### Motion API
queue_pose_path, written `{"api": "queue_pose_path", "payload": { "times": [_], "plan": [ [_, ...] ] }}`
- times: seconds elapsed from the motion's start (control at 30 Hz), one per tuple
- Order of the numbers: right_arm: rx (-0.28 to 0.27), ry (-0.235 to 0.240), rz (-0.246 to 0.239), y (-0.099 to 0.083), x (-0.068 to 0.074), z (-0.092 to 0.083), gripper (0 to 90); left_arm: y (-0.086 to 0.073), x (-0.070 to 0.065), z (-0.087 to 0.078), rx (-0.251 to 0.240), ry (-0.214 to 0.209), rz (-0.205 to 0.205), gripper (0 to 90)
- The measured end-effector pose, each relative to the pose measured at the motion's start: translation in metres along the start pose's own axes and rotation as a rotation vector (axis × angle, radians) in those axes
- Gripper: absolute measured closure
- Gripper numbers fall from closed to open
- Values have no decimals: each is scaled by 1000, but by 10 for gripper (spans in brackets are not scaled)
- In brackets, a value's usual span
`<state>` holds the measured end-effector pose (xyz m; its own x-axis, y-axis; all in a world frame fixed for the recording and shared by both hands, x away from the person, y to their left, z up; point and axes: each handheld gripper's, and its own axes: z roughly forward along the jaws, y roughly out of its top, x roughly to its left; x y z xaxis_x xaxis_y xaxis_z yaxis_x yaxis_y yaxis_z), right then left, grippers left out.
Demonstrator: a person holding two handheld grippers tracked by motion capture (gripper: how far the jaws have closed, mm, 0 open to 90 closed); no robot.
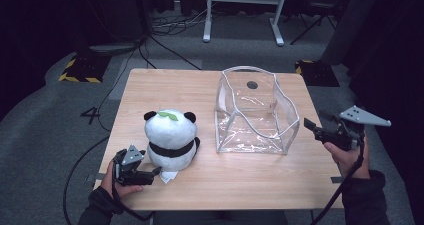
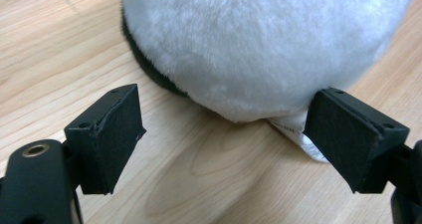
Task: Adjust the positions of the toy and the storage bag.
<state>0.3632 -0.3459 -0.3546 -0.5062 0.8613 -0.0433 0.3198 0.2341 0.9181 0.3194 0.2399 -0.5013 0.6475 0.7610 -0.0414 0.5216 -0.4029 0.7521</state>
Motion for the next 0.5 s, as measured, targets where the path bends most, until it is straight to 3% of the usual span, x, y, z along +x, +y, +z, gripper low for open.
{"api": "queue_pose_path", "payload": {
  "times": [0.1,0.13,0.27,0.4,0.5],
  "plan": [
    [13,9,-5,-11,-1,-1,319,1,-2,4,5,-22,1,183],
    [40,19,-14,-31,-4,1,317,2,-5,8,24,-29,18,194],
    [107,48,3,-63,-11,8,309,4,-10,14,41,-33,29,211],
    [144,75,44,-95,-19,15,315,8,-17,21,46,-98,34,263],
    [178,94,37,-109,-25,21,321,11,-21,25,55,-124,42,268]
  ]
}}
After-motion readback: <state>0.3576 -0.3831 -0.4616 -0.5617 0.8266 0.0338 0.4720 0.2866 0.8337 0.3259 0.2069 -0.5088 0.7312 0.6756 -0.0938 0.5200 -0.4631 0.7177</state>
